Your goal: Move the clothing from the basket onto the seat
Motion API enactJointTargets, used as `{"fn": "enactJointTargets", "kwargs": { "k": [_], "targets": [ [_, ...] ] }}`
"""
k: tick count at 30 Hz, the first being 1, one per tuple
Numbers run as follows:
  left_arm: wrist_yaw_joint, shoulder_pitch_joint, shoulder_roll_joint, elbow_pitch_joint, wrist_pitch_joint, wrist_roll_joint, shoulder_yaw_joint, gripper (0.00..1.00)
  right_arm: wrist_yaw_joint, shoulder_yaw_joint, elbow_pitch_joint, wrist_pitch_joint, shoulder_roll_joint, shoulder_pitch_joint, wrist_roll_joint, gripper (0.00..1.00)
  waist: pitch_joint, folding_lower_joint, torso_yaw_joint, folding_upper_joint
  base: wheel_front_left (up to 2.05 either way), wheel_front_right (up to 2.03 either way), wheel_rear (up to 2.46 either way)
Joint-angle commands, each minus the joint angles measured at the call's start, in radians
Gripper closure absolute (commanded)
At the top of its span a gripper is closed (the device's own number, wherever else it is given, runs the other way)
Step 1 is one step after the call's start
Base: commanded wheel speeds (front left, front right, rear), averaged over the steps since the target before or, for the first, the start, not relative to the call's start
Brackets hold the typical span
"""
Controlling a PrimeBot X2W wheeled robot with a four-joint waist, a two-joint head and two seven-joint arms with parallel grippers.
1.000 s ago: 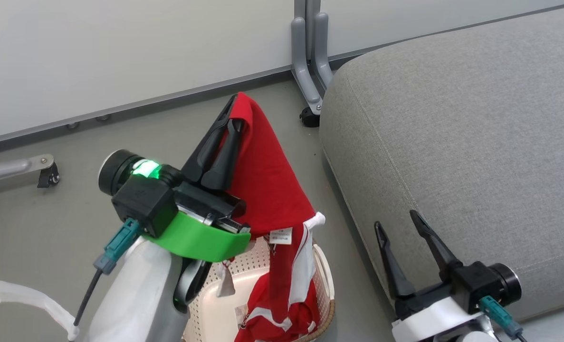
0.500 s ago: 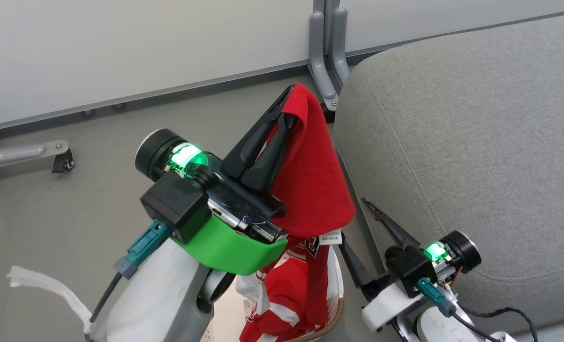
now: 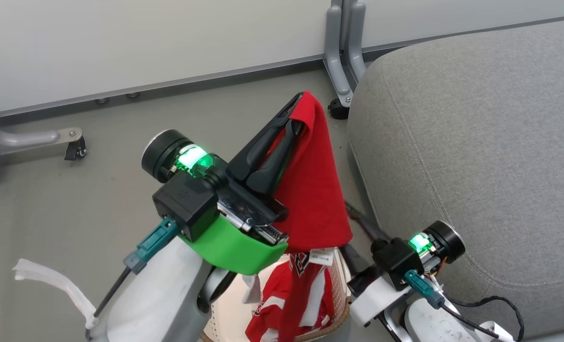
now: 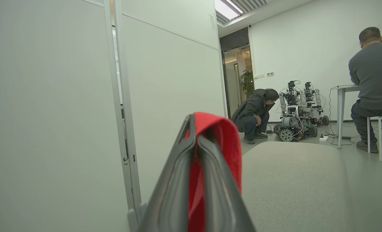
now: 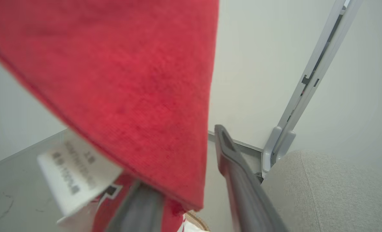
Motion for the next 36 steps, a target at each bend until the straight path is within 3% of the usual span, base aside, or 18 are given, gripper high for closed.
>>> {"fn": "enactJointTargets", "kwargs": {
  "k": [1, 5, 13, 14, 15, 16, 36],
  "targets": [
    [-0.003, 0.011, 0.011, 0.011, 0.000, 0.000, 0.007, 1.00, 0.000, 0.002, 0.004, -0.003, -0.002, -0.001, 0.019, 1.00, 0.003, 0.0001, 0.000, 0.0000, 0.00, 0.00, 0.00],
    [-0.003, 0.021, 0.022, 0.047, 0.000, -0.007, 0.000, 1.00, 0.000, 0.023, 0.014, -0.003, -0.002, 0.006, 0.064, 1.00, 0.007, 0.0001, -0.002, 0.0000, 0.00, 0.00, 0.00],
    [-0.003, 0.018, 0.075, 0.128, 0.000, -0.063, -0.084, 1.00, -0.001, -0.029, -0.019, -0.003, -0.002, 0.022, 0.105, 1.00, 0.015, 0.0001, -0.008, 0.0000, 0.00, 0.00, 0.00],
    [-0.003, 0.018, 0.083, 0.138, 0.000, -0.078, -0.099, 0.89, -0.001, -0.038, -0.025, -0.003, -0.002, 0.028, 0.109, 1.00, 0.016, 0.0001, -0.009, 0.0000, 0.00, 0.00, 0.00],
    [-0.003, 0.016, 0.087, 0.145, 0.000, -0.089, -0.106, 0.69, -0.001, -0.044, -0.029, -0.003, -0.002, 0.031, 0.111, 1.00, 0.017, 0.0001, -0.009, 0.0000, 0.00, 0.00, 0.00],
    [-0.003, 0.017, 0.091, 0.154, 0.000, -0.100, -0.108, 0.00, -0.001, -0.047, -0.034, -0.003, -0.002, 0.035, 0.111, 1.00, 0.019, 0.0001, -0.010, 0.0000, 0.00, 0.00, 0.00],
    [-0.003, 0.013, 0.142, 0.179, 0.000, -0.150, -0.159, 0.00, -0.001, -0.175, -0.116, -0.003, -0.002, 0.052, 0.164, 1.00, 0.047, 0.0001, -0.040, 0.0000, 0.00, 0.00, 0.00]
  ]
}}
